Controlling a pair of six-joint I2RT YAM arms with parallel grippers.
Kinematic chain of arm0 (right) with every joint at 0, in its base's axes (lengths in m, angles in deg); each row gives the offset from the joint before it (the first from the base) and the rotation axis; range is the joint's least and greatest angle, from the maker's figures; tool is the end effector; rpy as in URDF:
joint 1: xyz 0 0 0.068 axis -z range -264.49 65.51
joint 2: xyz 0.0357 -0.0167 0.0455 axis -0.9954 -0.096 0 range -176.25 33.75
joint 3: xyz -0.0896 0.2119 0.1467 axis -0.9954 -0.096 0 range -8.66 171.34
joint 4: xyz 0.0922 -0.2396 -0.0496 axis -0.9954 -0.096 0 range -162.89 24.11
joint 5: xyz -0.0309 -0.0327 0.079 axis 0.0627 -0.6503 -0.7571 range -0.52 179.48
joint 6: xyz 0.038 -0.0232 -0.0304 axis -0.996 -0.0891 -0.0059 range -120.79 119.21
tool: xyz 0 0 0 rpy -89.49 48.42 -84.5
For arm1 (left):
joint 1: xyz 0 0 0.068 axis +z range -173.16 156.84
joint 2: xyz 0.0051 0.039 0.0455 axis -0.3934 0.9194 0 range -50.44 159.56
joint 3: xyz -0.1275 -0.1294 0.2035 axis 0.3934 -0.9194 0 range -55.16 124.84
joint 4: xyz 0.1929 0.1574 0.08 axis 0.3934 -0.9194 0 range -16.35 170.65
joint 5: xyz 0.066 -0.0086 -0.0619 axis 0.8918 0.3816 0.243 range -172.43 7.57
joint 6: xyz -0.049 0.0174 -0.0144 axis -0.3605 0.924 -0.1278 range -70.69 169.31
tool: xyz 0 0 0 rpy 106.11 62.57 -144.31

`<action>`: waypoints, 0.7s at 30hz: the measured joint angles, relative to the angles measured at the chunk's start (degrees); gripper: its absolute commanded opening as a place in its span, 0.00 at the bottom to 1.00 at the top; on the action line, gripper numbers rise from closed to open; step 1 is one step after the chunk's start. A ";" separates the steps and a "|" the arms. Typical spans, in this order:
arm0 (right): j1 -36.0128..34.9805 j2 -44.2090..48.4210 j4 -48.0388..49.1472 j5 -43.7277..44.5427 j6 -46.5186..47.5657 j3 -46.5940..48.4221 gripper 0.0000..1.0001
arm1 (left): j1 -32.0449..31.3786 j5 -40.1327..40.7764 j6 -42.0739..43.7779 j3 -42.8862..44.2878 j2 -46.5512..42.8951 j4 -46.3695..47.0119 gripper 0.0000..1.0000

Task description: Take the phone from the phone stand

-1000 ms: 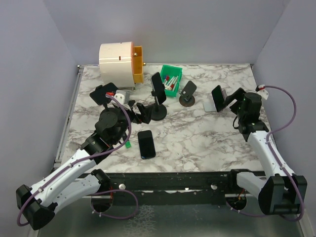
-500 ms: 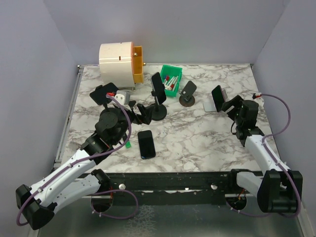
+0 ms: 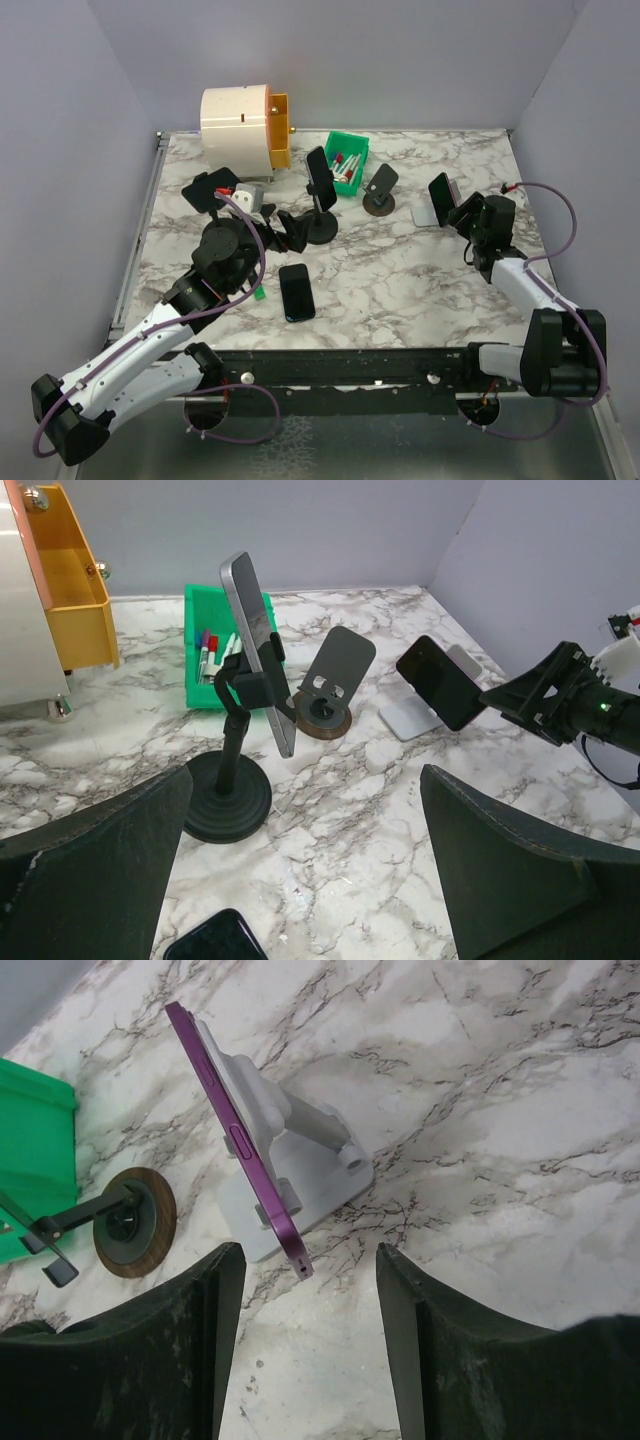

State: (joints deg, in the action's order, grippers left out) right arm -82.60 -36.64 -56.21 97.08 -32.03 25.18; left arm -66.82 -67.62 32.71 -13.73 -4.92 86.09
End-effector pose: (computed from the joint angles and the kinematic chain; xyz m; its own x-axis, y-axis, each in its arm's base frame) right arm 0.2612 -0.0134 0.2151 -0.3082 0.5245 -0.7937 0.3631 0.8360 0.4115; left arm 0.1453 -0.1260 0.3468 -0.1216 -0.2658 -0.9563 0.4673 0.8347 -0.2914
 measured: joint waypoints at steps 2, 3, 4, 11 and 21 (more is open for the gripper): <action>0.00 -1.05 0.68 -0.17 0.22 0.63 0.56 | -0.07 0.00 0.00 0.00 -0.02 -0.02 0.96; 0.00 -1.51 1.18 -0.35 0.28 0.83 0.54 | -0.15 0.00 0.00 0.00 -0.04 0.00 0.96; 0.00 -1.88 1.51 -0.50 0.37 0.98 0.53 | -0.31 0.00 0.00 0.00 -0.09 0.00 0.96; 0.00 -5.09 2.99 -2.21 1.33 2.34 0.45 | -0.52 -0.17 0.00 0.00 -0.42 0.00 0.96; 0.00 -7.45 4.87 -4.92 3.43 2.89 0.39 | -0.85 -0.20 0.02 0.00 -0.63 0.00 0.96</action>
State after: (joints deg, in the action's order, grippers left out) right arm -82.60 -44.09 -51.34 92.16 -28.60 28.07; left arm -67.68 -67.82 32.73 -13.73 -5.55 86.09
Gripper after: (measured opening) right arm 0.391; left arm 0.965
